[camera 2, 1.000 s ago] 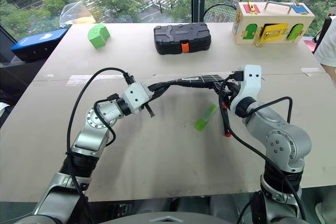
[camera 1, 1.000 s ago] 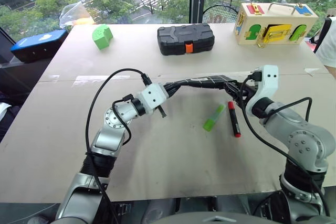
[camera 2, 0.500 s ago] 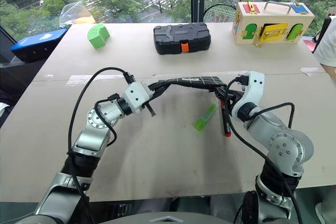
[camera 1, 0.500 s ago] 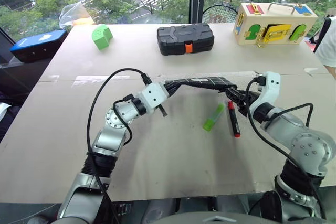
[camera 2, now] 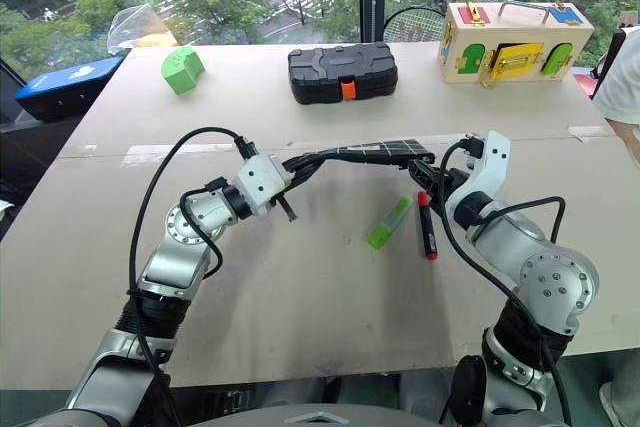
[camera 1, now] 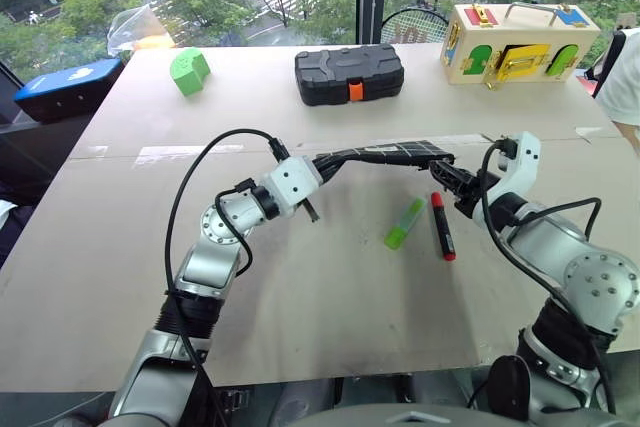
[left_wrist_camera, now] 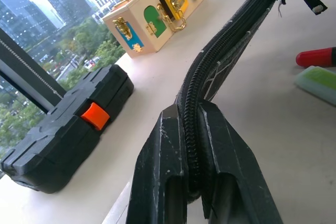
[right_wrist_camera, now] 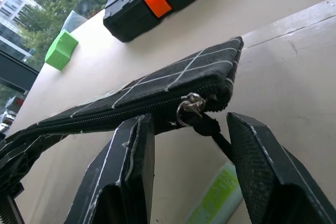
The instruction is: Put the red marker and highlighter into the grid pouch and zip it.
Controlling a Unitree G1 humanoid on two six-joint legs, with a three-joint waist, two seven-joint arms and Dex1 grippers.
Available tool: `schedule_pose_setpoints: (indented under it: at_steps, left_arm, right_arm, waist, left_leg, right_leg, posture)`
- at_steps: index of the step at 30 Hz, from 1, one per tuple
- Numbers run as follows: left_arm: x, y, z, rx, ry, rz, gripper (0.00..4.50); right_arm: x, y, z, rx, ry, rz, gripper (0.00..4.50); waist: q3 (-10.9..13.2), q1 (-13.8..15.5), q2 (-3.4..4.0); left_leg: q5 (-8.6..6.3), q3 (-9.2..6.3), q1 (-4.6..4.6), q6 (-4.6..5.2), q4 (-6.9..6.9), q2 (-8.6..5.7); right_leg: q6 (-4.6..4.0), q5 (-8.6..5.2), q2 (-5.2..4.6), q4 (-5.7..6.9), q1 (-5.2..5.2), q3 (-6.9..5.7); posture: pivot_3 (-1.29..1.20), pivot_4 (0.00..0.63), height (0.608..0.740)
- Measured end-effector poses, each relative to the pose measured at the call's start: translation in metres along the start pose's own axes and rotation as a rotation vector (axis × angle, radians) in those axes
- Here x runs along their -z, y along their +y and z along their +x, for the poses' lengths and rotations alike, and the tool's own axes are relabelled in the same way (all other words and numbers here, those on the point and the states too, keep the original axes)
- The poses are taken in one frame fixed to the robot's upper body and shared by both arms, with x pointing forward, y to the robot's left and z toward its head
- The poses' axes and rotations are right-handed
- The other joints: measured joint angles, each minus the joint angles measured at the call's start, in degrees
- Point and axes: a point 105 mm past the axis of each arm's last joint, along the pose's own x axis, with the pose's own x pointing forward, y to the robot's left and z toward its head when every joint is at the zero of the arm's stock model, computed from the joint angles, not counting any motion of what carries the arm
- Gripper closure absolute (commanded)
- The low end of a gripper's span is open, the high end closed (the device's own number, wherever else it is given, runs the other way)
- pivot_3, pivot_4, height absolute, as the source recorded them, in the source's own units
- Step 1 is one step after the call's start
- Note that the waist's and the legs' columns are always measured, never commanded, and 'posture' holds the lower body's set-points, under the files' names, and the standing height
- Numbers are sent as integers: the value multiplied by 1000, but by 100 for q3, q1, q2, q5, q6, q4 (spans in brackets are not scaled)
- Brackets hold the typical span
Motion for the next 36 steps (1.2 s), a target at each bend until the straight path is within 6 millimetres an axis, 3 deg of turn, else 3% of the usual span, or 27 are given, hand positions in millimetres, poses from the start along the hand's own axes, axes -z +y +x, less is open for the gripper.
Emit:
schedule_pose_setpoints:
  at_steps: [6,9,11,23,36]
  left_arm:
    - [-5,0,0,2,-14,9,4500]
    - [-8,-1,0,4,-25,14,4500]
    - [-9,-1,0,7,-28,12,4500]
    - [-5,-3,-1,15,-10,-2,4500]
    - [2,-8,-3,28,25,8,4500]
  right_arm:
    - [1,4,2,-13,8,-23,2331]
    - [1,6,3,-19,11,-29,3738]
    - [2,6,3,-20,12,-34,4424]
    - [0,4,1,-30,16,-79,4424]
    - [25,19,-1,-140,164,-223,4424]
  waist:
    - [0,1,0]
    - [0,0,0]
    - [0,-1,0]
    - [0,2,0]
    - [0,9,0]
  left_leg:
    - [0,0,0,0,0,0]
    - [0,0,0,0,0,0]
    - [0,0,0,0,0,0]
    - [0,0,0,0,-1,0]
    - [0,1,0,1,-1,1]
  right_leg:
    - [0,0,0,0,0,0]
    - [0,0,0,0,0,0]
    - [0,0,0,0,0,0]
    - [0,0,0,-2,0,-1]
    - [0,0,0,-6,1,-1]
  posture:
    - [0,150,740]
    - [0,150,740]
    - [0,150,740]
    - [0,150,740]
    - [0,150,740]
